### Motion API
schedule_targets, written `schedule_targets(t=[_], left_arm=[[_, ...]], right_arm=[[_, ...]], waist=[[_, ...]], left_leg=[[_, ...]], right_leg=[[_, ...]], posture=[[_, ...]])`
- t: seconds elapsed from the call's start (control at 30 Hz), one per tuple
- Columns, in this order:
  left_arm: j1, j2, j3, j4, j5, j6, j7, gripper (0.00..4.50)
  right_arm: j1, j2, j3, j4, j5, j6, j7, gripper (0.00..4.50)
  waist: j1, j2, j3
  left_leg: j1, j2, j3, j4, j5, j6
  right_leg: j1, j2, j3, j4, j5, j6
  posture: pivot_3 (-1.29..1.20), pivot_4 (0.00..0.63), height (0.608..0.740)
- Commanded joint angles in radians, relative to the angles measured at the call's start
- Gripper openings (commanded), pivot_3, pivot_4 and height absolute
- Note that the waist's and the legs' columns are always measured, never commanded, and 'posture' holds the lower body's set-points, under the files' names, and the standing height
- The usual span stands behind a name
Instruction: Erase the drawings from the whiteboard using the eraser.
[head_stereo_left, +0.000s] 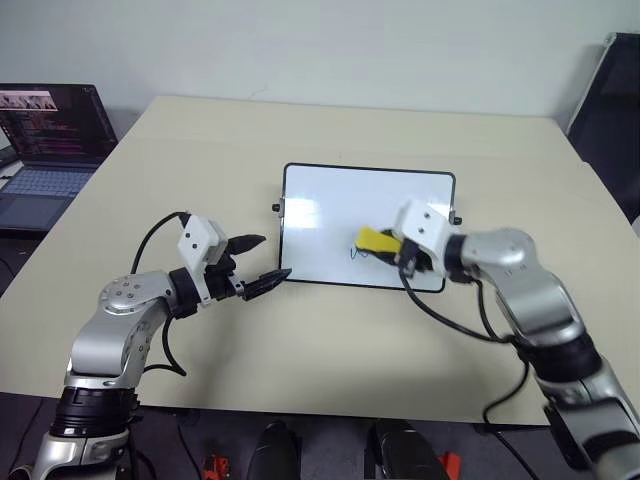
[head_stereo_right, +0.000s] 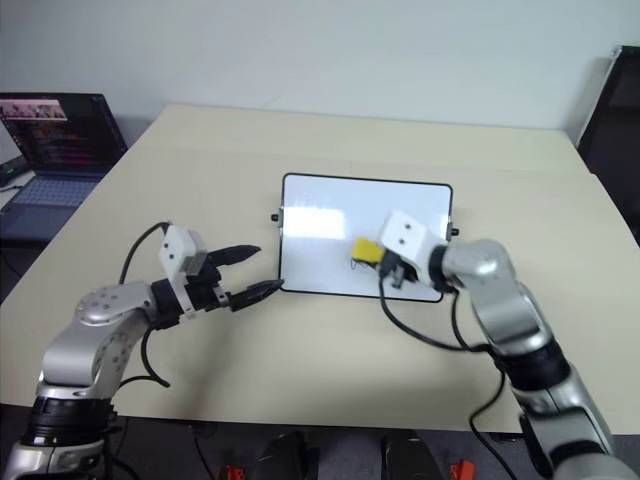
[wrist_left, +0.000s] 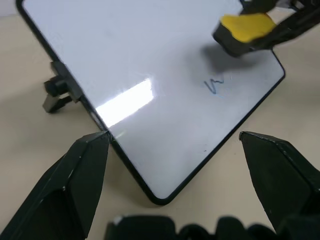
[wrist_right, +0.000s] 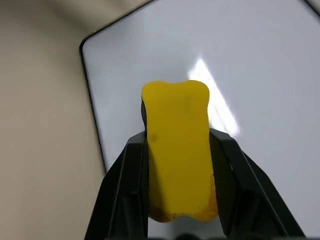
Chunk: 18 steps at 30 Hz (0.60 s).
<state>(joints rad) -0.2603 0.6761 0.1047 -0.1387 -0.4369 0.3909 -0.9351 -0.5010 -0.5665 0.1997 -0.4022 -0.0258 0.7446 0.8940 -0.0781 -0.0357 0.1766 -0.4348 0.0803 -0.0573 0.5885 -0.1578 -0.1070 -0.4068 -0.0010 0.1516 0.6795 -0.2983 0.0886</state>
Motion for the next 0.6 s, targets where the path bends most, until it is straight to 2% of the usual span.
schedule_targets(t=[0.03, 0.13, 0.6], left_arm=[[0.001, 0.017, -0.012, -0.025, 0.015, -0.047, -0.033, 4.5], [-0.01, 0.011, -0.018, -0.011, 0.016, -0.057, -0.038, 4.5], [-0.016, -0.003, -0.004, 0.047, 0.018, -0.089, -0.033, 4.5]], right_arm=[[0.073, -0.036, -0.087, -0.144, 0.047, 0.106, -0.028, 1.3], [0.131, -0.05, -0.127, -0.189, 0.067, 0.161, -0.065, 1.3], [0.205, -0.036, -0.168, -0.268, 0.155, 0.246, -0.211, 1.3]], waist=[[-0.004, 0.0, 0.0], [-0.007, 0.0, 0.0], [-0.005, -0.001, 0.0]], left_leg=[[0.0, 0.0, 0.0, 0.001, 0.0, 0.0], [0.001, 0.0, 0.001, 0.003, 0.0, 0.0], [0.001, 0.0, 0.002, 0.003, 0.0, 0.0]], right_leg=[[0.0, 0.0, 0.0, 0.0, 0.0, 0.0], [0.0, 0.0, 0.002, 0.0, -0.001, -0.005], [0.001, 0.0, 0.002, 0.0, -0.002, -0.004]], posture=[[0.0, 0.15, 0.74], [0.0, 0.15, 0.74], [0.0, 0.15, 0.74]])
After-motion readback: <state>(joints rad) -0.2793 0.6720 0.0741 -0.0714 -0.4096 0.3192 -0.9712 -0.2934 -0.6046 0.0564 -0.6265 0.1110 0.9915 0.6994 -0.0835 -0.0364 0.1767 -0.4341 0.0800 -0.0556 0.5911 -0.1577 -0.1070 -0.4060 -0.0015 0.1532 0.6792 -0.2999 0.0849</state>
